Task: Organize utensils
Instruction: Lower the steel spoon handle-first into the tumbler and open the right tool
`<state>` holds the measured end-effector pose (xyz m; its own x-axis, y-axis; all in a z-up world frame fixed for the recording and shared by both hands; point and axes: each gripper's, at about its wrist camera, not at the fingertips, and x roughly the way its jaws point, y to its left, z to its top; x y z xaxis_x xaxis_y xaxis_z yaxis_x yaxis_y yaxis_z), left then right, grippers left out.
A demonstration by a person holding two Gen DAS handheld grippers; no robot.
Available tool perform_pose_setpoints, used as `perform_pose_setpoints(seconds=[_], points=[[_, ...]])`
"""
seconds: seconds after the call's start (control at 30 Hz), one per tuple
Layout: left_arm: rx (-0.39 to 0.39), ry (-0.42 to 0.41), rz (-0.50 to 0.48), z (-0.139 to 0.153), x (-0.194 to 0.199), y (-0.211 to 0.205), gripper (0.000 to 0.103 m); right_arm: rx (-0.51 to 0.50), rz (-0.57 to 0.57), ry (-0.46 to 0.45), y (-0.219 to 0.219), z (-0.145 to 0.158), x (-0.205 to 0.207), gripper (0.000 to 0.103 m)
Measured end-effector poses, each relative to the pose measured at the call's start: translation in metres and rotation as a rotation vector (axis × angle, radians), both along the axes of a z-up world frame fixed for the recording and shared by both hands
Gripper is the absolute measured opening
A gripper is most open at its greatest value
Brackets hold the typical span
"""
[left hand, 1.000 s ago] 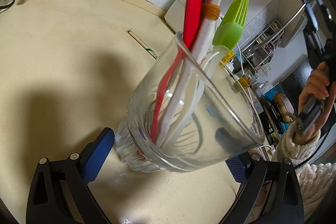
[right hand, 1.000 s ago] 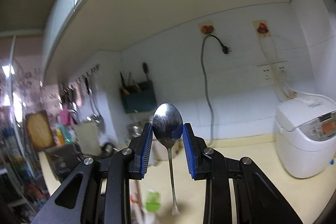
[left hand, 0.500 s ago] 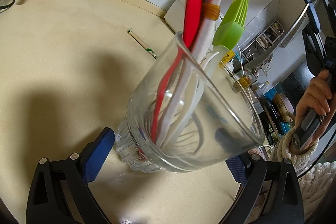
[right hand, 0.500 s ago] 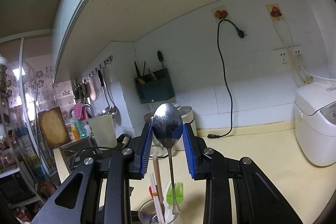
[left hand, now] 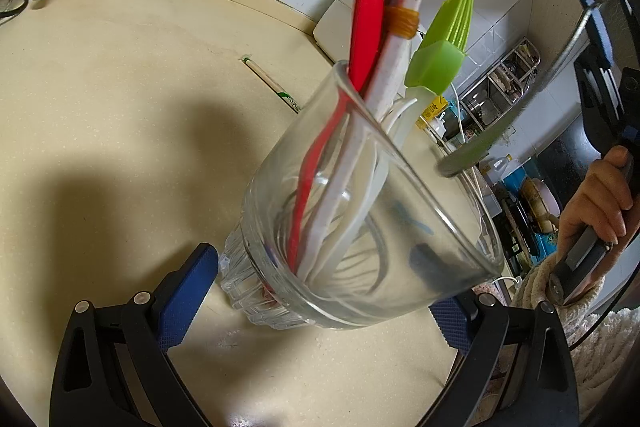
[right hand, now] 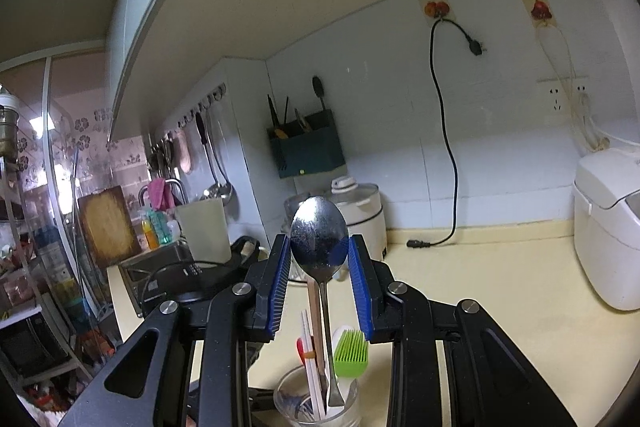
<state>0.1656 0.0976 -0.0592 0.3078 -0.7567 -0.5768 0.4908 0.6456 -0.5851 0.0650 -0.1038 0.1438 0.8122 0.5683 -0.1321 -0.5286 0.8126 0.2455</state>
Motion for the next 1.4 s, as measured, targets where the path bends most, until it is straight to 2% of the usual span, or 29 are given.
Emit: perform_pose_setpoints(seconds=[0.8, 1.4], points=[[0.0, 0.0, 0.0, 0.0, 0.0, 0.0, 0.099, -0.065, 0.012, 0.061, 0.009, -0.012, 0.002, 0.03], [0.0, 0.0, 0.0, 0.0, 0.0, 0.0, 0.099, -0.129, 0.046, 0.166, 0.022, -0.032, 0.01, 0.03]])
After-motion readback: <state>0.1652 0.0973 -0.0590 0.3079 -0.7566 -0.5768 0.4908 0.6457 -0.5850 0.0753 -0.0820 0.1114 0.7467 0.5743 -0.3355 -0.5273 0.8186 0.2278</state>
